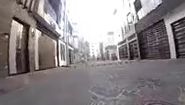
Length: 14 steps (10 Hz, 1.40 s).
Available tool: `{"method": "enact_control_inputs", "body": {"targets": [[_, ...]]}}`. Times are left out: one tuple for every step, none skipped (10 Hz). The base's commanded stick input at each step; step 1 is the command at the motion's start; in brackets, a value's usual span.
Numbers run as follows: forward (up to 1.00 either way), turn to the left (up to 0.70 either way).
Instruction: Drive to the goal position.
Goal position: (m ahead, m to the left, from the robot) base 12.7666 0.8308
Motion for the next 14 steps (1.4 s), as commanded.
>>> {"method": "enact_control_inputs", "body": {"targets": [[1.00,-0.10],[1.00,0.00],[1.00,0.00],[1.00,0.00],[1.00,0.00],[1.00,0.00],[1.00,0.00],[1.00,0.00],[1.00,0.00],[1.00,0.00],[1.00,0.00],[1.00,0.00],[1.00,0.00],[1.00,0.00]]}}
